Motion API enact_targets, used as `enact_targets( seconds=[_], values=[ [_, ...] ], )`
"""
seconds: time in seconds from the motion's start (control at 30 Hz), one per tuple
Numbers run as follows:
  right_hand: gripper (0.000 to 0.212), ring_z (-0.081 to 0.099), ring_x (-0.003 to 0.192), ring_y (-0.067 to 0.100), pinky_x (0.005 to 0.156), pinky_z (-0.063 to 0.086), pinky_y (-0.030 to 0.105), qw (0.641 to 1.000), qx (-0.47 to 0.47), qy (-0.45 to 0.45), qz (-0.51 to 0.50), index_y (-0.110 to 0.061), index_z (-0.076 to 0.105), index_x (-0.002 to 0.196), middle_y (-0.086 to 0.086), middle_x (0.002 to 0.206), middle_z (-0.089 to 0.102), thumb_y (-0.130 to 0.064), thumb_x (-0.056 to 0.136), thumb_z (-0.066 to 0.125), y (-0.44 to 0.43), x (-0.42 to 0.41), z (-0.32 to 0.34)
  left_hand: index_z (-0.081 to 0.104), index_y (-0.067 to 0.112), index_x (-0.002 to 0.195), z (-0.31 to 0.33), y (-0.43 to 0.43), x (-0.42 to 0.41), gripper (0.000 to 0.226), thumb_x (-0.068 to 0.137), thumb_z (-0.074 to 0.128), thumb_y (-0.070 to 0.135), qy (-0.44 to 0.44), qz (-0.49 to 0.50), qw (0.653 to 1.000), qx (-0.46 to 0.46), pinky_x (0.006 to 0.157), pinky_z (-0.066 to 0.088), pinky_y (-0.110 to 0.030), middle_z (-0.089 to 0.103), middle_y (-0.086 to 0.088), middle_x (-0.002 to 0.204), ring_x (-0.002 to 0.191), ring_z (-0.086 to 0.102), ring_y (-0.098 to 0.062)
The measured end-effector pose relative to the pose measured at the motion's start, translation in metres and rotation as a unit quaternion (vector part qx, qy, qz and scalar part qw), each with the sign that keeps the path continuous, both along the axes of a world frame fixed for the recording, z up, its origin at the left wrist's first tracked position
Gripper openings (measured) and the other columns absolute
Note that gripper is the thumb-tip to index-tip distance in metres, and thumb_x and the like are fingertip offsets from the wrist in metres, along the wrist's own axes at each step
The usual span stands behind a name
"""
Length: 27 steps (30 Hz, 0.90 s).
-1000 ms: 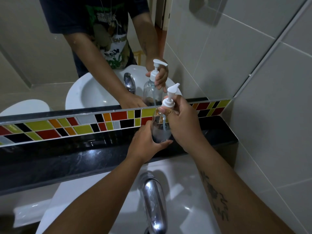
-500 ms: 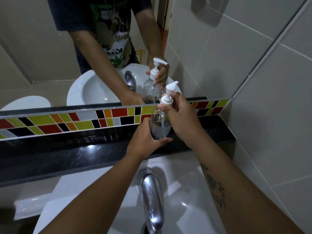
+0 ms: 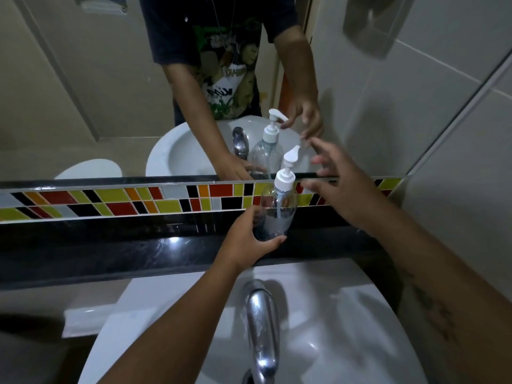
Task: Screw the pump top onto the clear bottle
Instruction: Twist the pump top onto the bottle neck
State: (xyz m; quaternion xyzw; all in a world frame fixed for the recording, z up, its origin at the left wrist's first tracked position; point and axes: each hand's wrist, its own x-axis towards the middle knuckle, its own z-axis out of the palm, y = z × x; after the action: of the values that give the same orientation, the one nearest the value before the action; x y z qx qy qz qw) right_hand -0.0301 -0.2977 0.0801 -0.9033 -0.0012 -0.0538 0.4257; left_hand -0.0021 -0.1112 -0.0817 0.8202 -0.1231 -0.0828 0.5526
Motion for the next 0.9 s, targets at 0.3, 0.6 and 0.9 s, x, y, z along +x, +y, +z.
enact_targets(
  seconds=[0.3,0.6,0.9],
  values=[
    [0.026,0.044,0.112,0.008,0.096,0.035,0.030,0.926,-0.297,-0.067,0.222,-0.034,0.070,0.112,-0.015,0.116,0.065,-0.035,0.086,0.065,-0.011,0.047,0.067,0.061,0.019,0.126,-0.004,-0.002,0.000,0.055,0.083,0.095,0.017,-0.010,0.012,1.000,0.010,0.082,0.051,0.000,0.069,0.011,0.119,0.101,0.065,0.011],
    [0.019,0.053,0.090,0.004,0.083,0.044,0.030,0.917,-0.301,-0.058,0.255,-0.028,0.077,0.098,-0.024,0.081,0.060,-0.034,0.080,0.074,0.004,0.057,0.078,0.059,0.024,0.129,-0.003,-0.003,-0.001,0.060,0.082,0.096,0.020,-0.018,0.014,1.000,0.001,0.085,0.053,-0.003,0.070,0.009,0.124,0.109,0.066,0.005],
    [0.017,0.053,0.054,-0.001,0.054,0.040,0.016,0.958,-0.202,-0.005,0.204,-0.018,0.075,0.076,-0.011,0.054,0.062,-0.036,0.077,0.077,0.012,0.052,0.076,0.060,0.021,0.134,-0.003,-0.002,-0.001,0.062,0.083,0.095,0.022,-0.022,0.017,1.000,0.010,0.087,0.053,-0.003,0.069,0.008,0.127,0.110,0.065,0.005]
  ],
)
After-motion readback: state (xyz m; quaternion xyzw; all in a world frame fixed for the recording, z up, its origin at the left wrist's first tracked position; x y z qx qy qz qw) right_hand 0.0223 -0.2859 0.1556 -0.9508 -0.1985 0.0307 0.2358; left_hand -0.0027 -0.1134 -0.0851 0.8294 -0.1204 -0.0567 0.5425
